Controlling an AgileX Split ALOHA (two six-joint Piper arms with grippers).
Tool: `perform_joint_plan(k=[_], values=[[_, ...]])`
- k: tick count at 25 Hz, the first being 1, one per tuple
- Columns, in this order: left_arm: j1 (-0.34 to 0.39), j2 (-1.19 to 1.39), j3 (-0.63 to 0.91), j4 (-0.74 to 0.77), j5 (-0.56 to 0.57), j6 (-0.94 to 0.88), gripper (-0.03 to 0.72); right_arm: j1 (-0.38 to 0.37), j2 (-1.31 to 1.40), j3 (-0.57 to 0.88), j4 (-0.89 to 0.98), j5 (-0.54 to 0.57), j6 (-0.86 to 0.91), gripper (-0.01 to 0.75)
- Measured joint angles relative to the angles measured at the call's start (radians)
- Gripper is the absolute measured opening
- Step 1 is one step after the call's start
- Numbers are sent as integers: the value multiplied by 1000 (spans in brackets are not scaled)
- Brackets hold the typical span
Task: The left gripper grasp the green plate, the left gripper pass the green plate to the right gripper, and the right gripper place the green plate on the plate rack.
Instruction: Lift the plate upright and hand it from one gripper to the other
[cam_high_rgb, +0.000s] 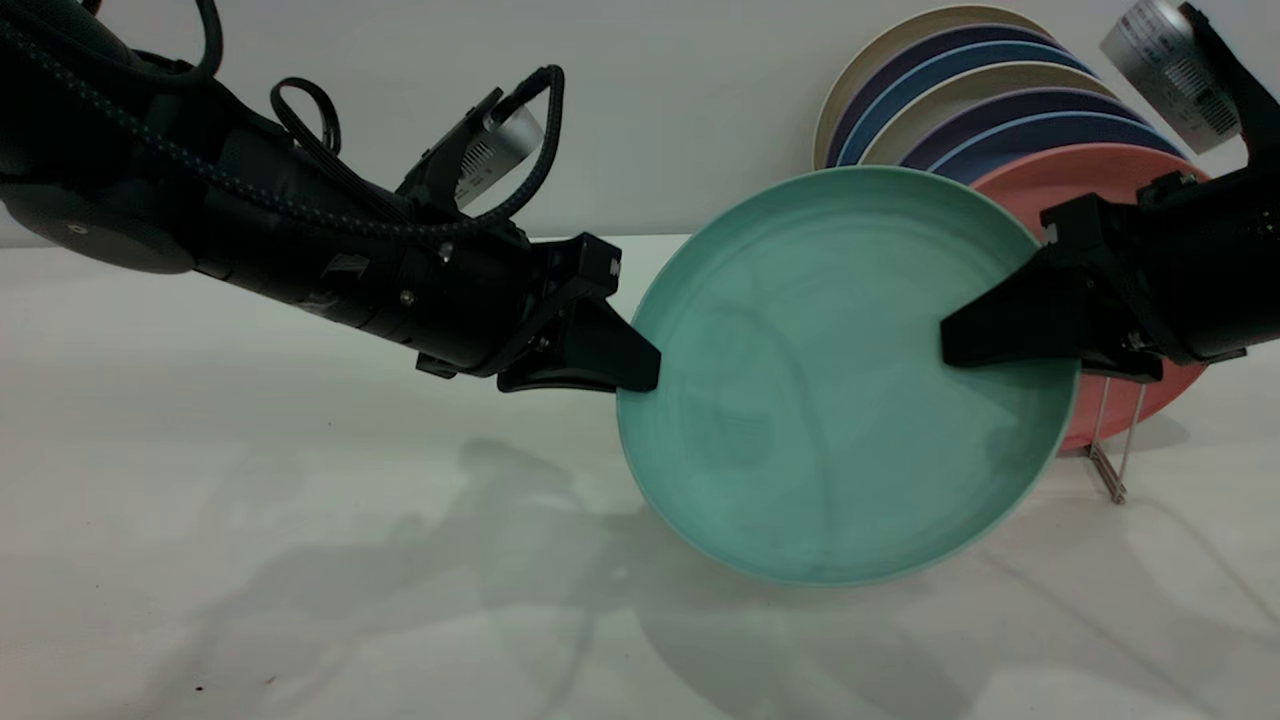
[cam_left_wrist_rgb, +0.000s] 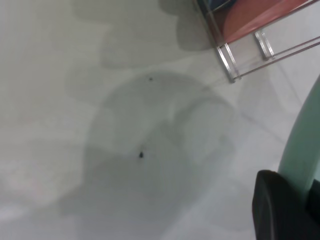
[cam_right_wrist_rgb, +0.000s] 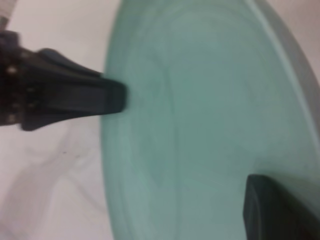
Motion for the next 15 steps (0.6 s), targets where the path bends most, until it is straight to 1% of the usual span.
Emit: perform_joint_plan(k=[2,4,6,12,14,15], values=[[0,0,0,-4,10,1,75,0,1,0,0,-7,0,101],[0,0,0,-6,31,1,138,0,1,0,-3,1,-3,101],[0,0,0,-6,50,-1,232,0,1,0,-4,2,-5,101],[0,0,0,2,111,-2,545,0,1,0,-6,2,-12,101],[0,0,0,17,126,-3,620,0,1,0,-7,-3,-17,101],[0,0,0,33,130,-5,638,1,1,0,-8,-8,-21,101]])
